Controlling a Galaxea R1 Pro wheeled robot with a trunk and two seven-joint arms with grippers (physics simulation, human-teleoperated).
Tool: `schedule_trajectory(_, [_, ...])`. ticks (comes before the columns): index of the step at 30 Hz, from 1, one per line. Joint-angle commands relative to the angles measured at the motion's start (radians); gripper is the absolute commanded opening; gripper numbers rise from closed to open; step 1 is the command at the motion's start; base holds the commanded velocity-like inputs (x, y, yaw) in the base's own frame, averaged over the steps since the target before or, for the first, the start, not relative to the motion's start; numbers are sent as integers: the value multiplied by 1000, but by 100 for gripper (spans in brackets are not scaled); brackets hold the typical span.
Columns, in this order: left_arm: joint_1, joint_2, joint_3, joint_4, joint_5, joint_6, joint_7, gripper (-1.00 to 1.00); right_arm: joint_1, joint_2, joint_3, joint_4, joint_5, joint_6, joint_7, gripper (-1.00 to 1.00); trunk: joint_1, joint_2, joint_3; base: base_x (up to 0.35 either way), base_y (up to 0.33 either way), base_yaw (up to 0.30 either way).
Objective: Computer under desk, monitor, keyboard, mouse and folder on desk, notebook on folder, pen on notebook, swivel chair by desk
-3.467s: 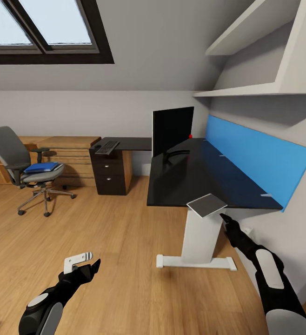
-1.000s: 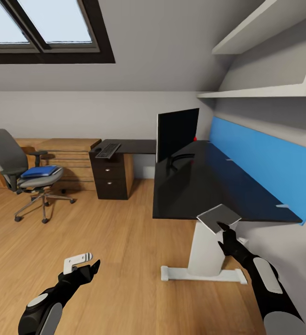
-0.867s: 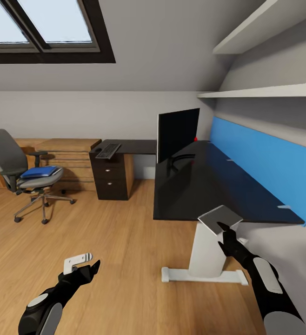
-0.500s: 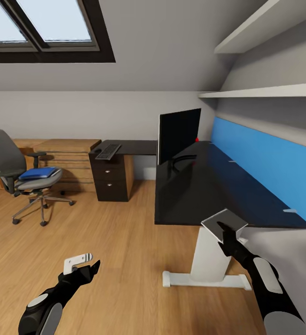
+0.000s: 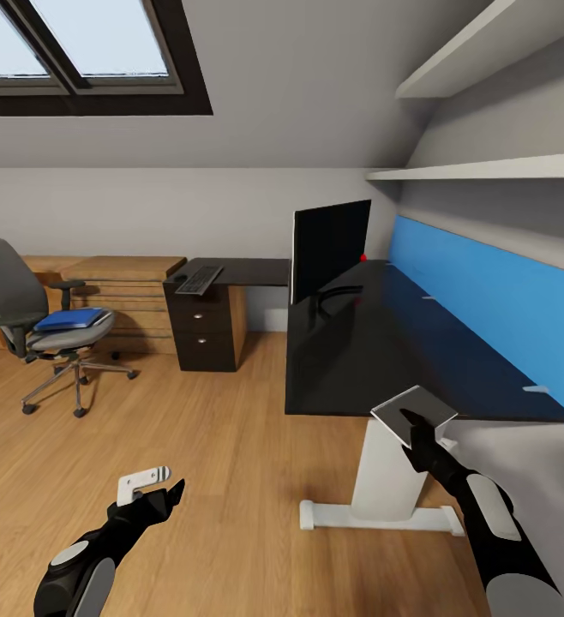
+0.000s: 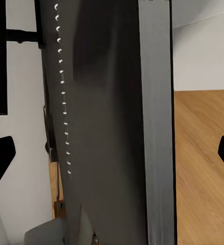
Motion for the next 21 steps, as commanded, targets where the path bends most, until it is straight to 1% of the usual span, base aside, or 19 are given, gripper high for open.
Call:
schedule_trajectory(1, [-1, 0, -1, -1, 11, 5, 8, 100, -1, 0, -3, 0, -3, 6, -1, 100, 0, 0, -1, 0, 0, 0])
schedule_trajectory(2, [-1, 0, -1, -1, 11, 5, 8, 100, -1, 0, -3, 0, -3, 6, -1, 100, 0, 0, -1, 0, 0, 0])
schedule_trajectory(3, [-1, 0, -1, -1, 11, 5, 8, 100, -1, 0, -3, 0, -3, 6, -1, -100, 0, 0, -1, 0, 0, 0])
schedule_trajectory(17, [-1, 0, -1, -1, 11, 5, 8, 100, -1, 1, -3, -1, 0, 4, -1, -100, 0, 0, -1, 0, 0, 0])
schedule_trajectory(21, [-1, 0, -1, -1, 10, 5, 8, 100, -1, 4, 0, -28, 3, -1, 2, -100, -15, 28, 12, 0, 0, 0])
